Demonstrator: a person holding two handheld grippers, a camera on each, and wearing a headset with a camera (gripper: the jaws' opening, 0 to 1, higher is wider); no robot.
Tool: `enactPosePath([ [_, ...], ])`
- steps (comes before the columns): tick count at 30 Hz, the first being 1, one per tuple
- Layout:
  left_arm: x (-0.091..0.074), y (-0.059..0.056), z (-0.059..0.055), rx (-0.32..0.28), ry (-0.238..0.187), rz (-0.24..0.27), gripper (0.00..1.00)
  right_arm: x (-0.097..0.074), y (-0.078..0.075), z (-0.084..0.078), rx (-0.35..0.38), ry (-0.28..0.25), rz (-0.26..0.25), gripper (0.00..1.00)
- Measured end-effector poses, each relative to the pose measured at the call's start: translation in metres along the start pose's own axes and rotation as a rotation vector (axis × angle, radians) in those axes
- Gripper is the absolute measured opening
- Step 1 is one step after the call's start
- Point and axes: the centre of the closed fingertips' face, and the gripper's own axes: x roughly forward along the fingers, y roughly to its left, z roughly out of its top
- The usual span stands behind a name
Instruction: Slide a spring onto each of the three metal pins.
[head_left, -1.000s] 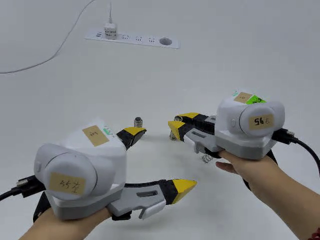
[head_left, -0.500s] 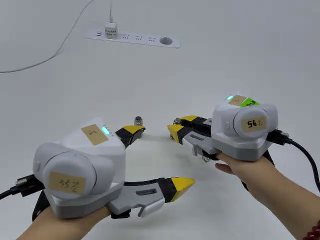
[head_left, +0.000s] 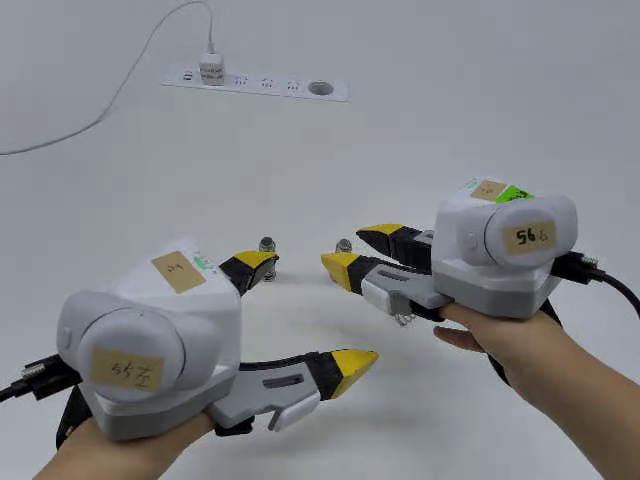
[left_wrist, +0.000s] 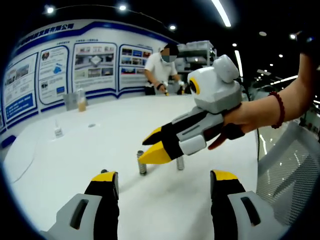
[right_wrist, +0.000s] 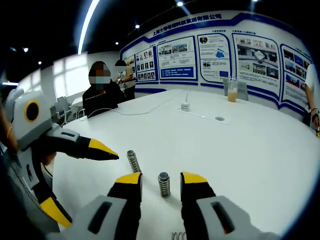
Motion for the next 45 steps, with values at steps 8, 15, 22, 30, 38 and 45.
enactPosePath([
  [8,0.001,-0.002,0.002,0.025,0.001,0.005,0.77,-0.018,-0.009,0.006,0.014,-0.010,-0.029,0.41],
  [15,0.006,-0.006,0.000,0.021,0.025,-0.006,0.74,-0.037,-0.015,0.010,0.045,-0.025,-0.046,0.47],
  [22,0.014,-0.013,-0.001,0.025,0.042,-0.013,0.68,-0.053,-0.020,0.012,0.067,-0.040,-0.056,0.51],
  [30,0.025,-0.020,-0.005,0.026,0.056,-0.020,0.64,-0.072,-0.024,0.008,0.096,-0.051,-0.053,0.55],
  [38,0.039,-0.025,-0.014,0.057,0.078,-0.031,0.58,-0.091,-0.025,0.002,0.095,-0.065,-0.043,0.60],
  [45,0.053,-0.028,-0.015,0.078,0.074,-0.037,0.50,-0.104,-0.025,-0.006,0.085,-0.063,-0.033,0.60],
])
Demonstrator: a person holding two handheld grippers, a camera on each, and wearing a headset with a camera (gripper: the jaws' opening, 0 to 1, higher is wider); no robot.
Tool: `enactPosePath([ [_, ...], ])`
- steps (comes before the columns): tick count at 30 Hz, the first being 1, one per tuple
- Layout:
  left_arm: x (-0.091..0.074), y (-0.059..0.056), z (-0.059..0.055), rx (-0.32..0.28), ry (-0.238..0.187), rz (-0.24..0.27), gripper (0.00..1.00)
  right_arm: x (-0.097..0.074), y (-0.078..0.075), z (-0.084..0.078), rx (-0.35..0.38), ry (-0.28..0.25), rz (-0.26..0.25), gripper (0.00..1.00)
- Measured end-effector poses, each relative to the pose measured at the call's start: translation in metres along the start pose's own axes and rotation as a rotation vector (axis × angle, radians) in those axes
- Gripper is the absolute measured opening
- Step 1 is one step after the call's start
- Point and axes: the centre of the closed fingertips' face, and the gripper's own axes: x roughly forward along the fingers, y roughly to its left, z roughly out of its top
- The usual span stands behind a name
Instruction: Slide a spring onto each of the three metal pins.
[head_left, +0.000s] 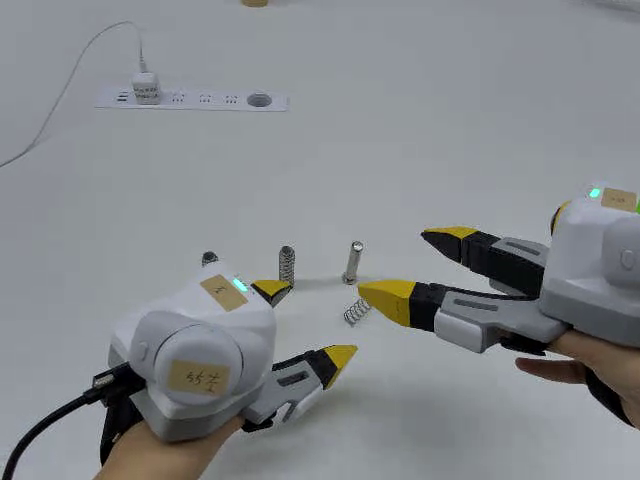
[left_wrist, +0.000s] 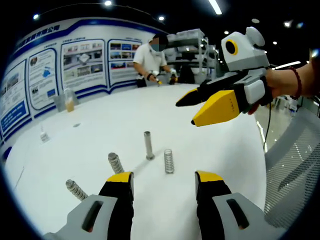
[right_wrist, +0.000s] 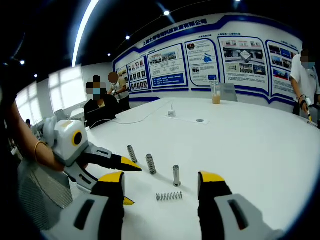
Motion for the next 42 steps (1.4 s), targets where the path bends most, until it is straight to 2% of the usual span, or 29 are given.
enactPosePath([
  [4,0.009,-0.003,0.000,0.011,-0.009,-0.008,0.46,-0.007,-0.001,-0.004,0.007,-0.006,0.004,0.60],
  [8,0.017,-0.004,-0.003,0.014,0.001,-0.018,0.40,-0.012,-0.003,-0.008,0.015,-0.008,0.004,0.60],
  [21,0.038,-0.003,-0.005,-0.036,-0.003,-0.031,0.28,-0.020,-0.007,-0.028,-0.022,0.038,0.000,0.57],
  [29,0.046,-0.005,-0.009,-0.054,0.012,-0.040,0.22,-0.021,-0.010,-0.030,-0.015,0.039,-0.008,0.54],
  [42,0.054,-0.006,-0.014,-0.034,0.032,-0.055,0.15,-0.019,-0.016,-0.031,-0.003,0.044,-0.029,0.51],
])
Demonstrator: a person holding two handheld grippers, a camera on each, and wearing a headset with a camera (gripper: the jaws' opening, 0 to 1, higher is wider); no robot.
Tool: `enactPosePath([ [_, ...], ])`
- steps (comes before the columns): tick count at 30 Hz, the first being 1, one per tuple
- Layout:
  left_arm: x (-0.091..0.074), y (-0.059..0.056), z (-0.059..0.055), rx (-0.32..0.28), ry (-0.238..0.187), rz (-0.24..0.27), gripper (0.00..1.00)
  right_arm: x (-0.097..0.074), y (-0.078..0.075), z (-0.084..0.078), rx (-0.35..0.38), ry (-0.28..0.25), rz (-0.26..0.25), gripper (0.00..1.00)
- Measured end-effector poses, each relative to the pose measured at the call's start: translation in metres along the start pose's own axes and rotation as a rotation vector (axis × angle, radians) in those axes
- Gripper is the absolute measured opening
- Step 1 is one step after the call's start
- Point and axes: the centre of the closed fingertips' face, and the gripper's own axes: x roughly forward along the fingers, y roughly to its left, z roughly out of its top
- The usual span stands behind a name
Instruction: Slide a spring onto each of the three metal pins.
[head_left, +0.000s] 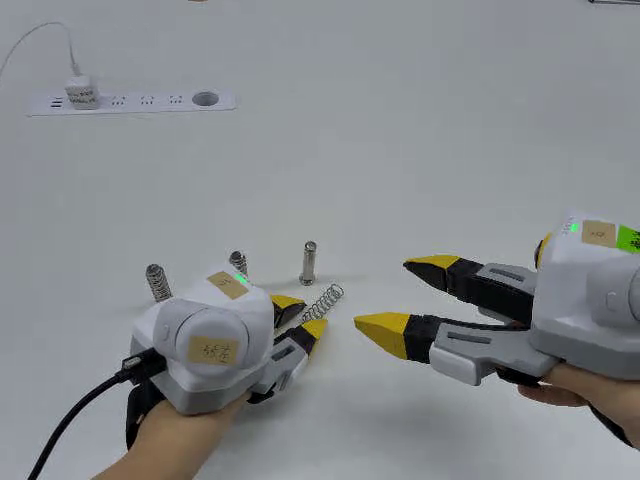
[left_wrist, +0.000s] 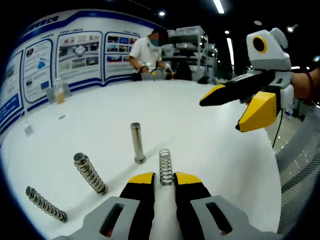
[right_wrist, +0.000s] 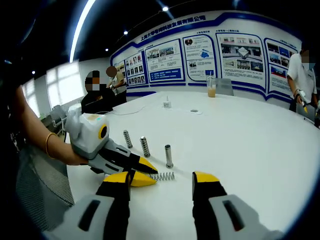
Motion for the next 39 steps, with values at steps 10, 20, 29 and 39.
enactPosePath([
  [10,0.000,-0.001,0.000,0.001,0.009,-0.015,0.10,0.000,-0.003,0.000,0.032,-0.003,-0.015,0.49],
  [20,-0.022,-0.004,0.012,0.030,-0.019,-0.021,0.10,0.001,-0.007,0.011,0.118,-0.034,-0.011,0.45],
  [29,-0.045,-0.002,0.035,0.009,-0.093,-0.018,0.10,0.005,0.000,0.025,0.197,-0.056,0.016,0.41],
  [39,-0.064,-0.003,0.056,-0.025,-0.187,-0.042,0.10,0.009,0.008,0.042,0.253,-0.093,0.067,0.38],
])
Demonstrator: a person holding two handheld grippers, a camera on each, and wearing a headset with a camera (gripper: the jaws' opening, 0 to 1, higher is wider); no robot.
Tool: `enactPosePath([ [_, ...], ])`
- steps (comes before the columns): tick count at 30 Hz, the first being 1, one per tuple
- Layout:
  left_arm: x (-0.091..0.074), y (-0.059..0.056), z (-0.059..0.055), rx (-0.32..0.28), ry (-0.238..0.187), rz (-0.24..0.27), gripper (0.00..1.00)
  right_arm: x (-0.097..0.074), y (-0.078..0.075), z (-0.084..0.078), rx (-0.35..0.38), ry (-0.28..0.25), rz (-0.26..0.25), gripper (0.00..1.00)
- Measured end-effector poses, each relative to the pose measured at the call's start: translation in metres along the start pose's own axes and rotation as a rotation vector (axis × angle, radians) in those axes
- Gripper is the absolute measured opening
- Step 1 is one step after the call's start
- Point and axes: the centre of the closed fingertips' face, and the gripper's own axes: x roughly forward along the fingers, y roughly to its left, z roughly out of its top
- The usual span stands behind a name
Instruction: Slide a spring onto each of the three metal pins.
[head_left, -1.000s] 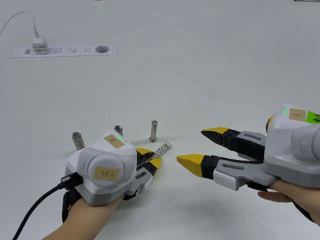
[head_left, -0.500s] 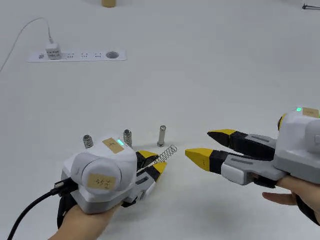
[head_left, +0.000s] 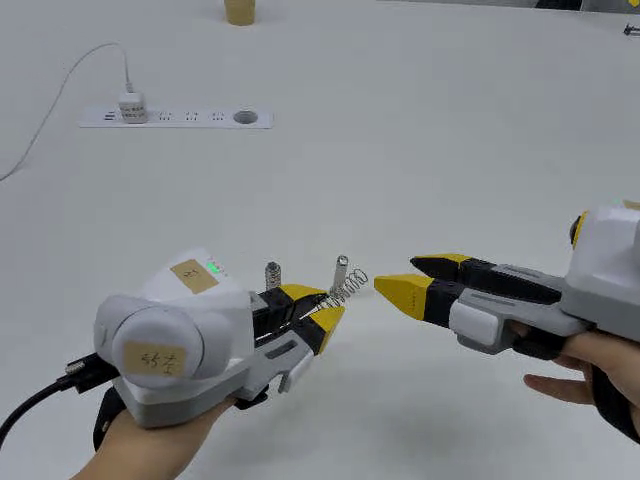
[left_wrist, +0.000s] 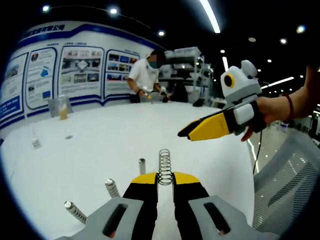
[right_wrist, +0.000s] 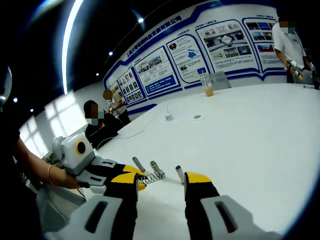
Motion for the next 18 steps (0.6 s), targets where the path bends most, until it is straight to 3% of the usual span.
enactPosePath([
  [7,-0.009,-0.006,0.018,0.035,-0.091,-0.023,0.10,0.000,0.017,0.008,0.041,-0.023,0.089,0.35],
  [18,-0.018,-0.020,0.029,0.084,-0.142,-0.081,0.10,0.002,0.032,0.006,0.060,-0.006,0.158,0.33],
])
